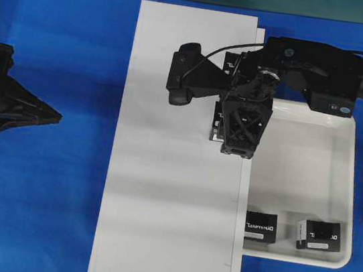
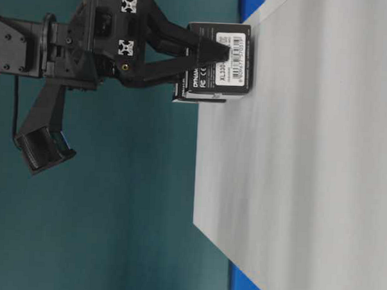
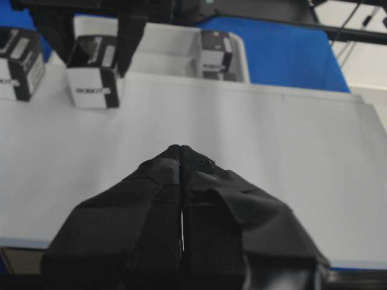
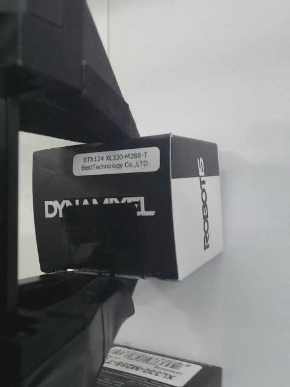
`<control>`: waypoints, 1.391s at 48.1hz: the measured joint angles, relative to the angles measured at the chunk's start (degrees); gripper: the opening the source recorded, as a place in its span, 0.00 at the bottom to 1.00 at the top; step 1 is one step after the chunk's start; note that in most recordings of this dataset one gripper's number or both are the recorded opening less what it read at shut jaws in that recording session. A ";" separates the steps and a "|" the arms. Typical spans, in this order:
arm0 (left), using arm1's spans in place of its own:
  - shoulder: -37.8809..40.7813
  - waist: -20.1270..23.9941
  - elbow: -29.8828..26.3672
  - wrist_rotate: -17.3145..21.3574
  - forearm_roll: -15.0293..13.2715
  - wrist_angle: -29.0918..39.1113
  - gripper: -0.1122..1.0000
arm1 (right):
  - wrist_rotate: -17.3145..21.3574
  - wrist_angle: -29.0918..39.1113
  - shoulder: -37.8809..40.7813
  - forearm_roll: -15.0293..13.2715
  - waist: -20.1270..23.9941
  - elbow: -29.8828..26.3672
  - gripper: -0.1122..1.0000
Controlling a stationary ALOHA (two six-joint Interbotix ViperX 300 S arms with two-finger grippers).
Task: Place the box from the white plastic tray onto the white base.
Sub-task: 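Lower the box onto the base below the existing box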
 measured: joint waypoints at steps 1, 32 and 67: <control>0.00 0.00 0.00 0.00 0.00 0.00 0.04 | -0.09 0.00 0.09 0.09 0.00 0.00 0.65; 0.09 -0.18 0.00 0.00 0.00 0.00 0.04 | -0.44 -0.18 0.26 0.00 0.18 0.70 0.65; 0.09 -0.18 -0.09 0.00 0.00 0.70 0.04 | 0.35 -1.58 0.35 0.00 0.18 1.23 0.79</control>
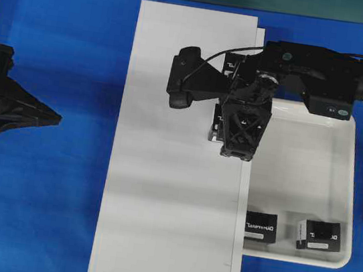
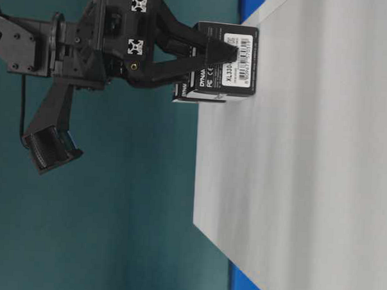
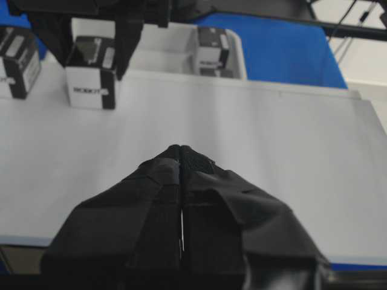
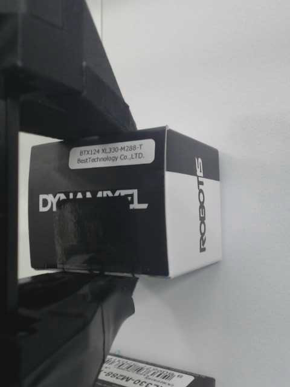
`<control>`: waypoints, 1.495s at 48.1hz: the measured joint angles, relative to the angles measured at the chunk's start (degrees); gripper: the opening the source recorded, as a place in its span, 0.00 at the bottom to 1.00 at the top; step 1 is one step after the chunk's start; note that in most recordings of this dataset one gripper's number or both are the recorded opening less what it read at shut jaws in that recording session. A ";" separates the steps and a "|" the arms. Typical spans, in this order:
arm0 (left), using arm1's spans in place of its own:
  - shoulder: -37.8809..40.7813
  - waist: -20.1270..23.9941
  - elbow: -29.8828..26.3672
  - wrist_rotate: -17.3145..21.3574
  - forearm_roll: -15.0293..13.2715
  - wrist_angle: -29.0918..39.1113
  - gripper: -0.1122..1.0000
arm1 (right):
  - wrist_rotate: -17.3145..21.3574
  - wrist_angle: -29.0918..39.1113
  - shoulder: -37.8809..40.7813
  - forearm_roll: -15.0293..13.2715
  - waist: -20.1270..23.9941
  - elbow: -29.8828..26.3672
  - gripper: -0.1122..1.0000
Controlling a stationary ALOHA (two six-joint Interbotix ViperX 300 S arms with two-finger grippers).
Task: Place the box from the white plastic tray onto the white base.
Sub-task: 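Lower the box onto the base below the existing box, then open the right gripper and raise it off the box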
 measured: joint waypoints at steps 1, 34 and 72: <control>0.00 0.00 0.00 0.00 0.00 0.09 0.04 | 0.09 -0.26 0.00 0.00 -0.09 0.18 0.84; -0.70 0.00 0.00 0.00 0.00 1.67 0.04 | 0.35 -2.46 -1.85 -2.11 0.70 1.49 0.97; -2.29 -1.23 0.09 -0.18 0.00 1.05 0.04 | 8.00 -17.93 -23.29 -1.67 1.32 5.01 0.97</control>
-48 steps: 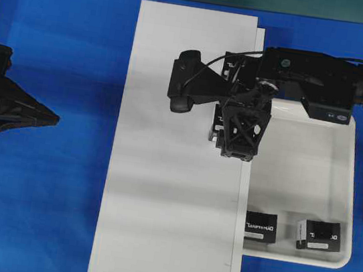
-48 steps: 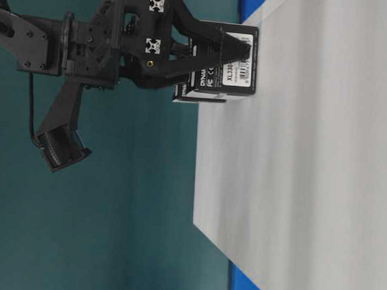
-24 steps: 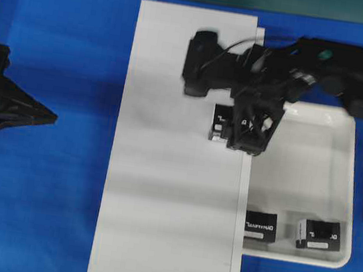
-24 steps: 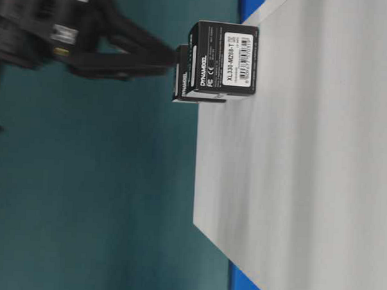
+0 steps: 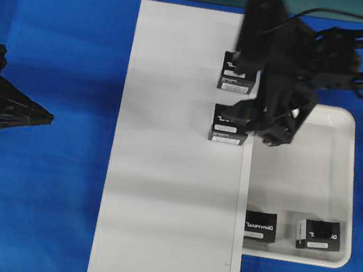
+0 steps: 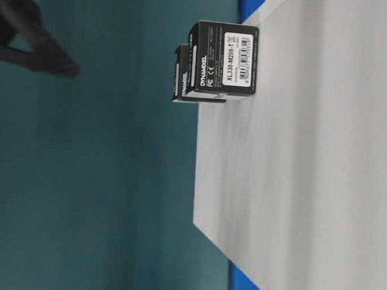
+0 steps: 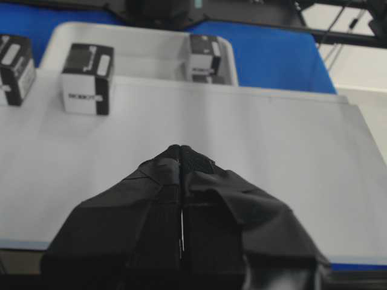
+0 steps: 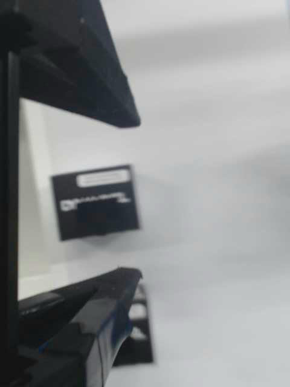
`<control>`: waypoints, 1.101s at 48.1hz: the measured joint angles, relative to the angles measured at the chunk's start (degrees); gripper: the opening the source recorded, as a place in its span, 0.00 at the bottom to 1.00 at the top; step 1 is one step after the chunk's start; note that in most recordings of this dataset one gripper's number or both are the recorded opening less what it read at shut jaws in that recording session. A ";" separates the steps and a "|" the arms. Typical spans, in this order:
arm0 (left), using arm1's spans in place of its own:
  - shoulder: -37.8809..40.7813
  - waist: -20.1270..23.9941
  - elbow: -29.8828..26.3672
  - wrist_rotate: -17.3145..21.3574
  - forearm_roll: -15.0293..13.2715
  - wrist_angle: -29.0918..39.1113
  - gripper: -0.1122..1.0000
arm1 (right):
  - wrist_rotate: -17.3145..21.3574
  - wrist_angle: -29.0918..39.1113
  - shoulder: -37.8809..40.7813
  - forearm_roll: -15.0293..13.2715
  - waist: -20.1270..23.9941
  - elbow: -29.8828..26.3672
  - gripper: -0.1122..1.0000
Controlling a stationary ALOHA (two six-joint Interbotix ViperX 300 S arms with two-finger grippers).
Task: Place the box from the white plastic tray onto the white base.
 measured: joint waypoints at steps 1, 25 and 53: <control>0.00 -0.09 -0.09 -0.09 0.00 0.00 0.04 | 0.09 -1.14 -0.79 0.00 0.00 0.79 0.97; -1.23 -0.09 -0.18 0.00 0.09 0.00 0.04 | 0.88 -16.00 -15.64 0.00 -0.35 15.47 0.97; -4.13 1.23 -0.18 0.35 0.09 0.70 0.04 | 0.97 -23.55 -31.20 0.00 1.41 27.86 0.97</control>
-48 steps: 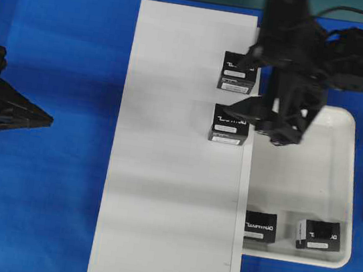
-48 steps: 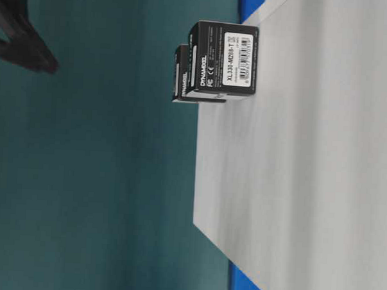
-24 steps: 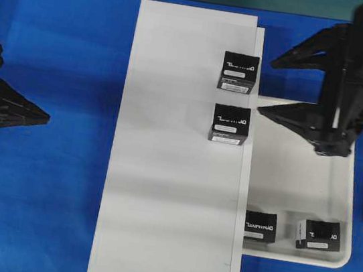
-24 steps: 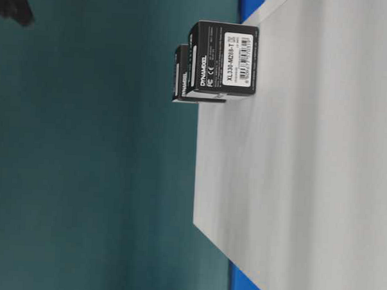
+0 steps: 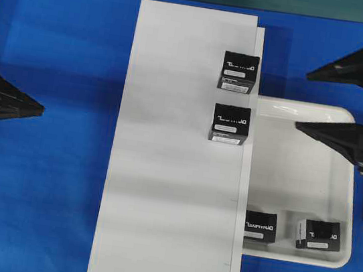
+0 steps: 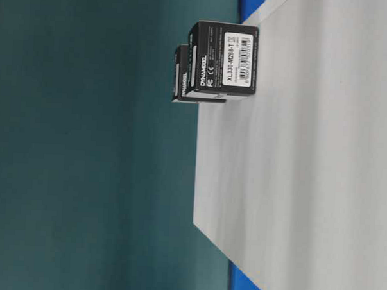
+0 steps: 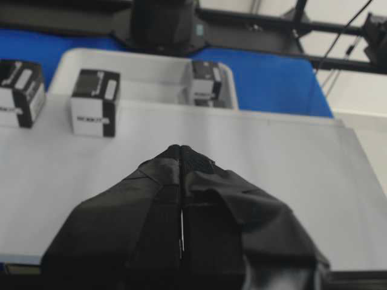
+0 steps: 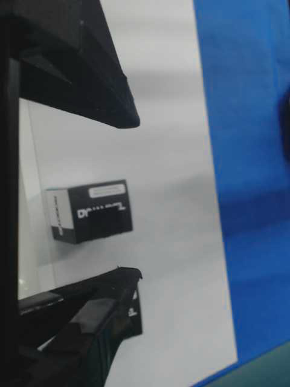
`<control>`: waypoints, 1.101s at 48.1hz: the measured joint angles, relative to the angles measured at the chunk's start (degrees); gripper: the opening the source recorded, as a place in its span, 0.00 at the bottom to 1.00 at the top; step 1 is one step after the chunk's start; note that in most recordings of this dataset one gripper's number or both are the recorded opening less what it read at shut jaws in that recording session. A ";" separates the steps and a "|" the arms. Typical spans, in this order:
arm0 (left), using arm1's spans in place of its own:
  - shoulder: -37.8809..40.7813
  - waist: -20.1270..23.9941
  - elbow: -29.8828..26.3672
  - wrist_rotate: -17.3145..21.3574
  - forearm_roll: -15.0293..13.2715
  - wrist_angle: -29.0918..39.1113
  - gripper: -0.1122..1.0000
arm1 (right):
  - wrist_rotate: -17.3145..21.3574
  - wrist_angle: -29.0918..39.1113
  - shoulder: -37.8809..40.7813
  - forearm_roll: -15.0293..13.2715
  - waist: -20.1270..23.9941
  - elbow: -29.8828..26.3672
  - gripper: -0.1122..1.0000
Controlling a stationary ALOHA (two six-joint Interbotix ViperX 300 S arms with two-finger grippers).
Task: Place the box from the white plastic tray onto the white base.
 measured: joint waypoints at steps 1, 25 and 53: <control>-0.35 0.00 0.09 0.00 -0.09 0.26 0.04 | 0.00 -0.18 -0.44 0.00 0.00 0.44 0.97; -2.99 0.09 0.18 -0.09 -0.09 2.02 0.04 | 5.98 -1.41 -15.21 0.09 0.70 8.88 0.97; -2.81 1.58 0.18 -0.09 -0.09 2.02 0.04 | 7.82 -1.14 -17.23 0.00 1.14 10.72 0.97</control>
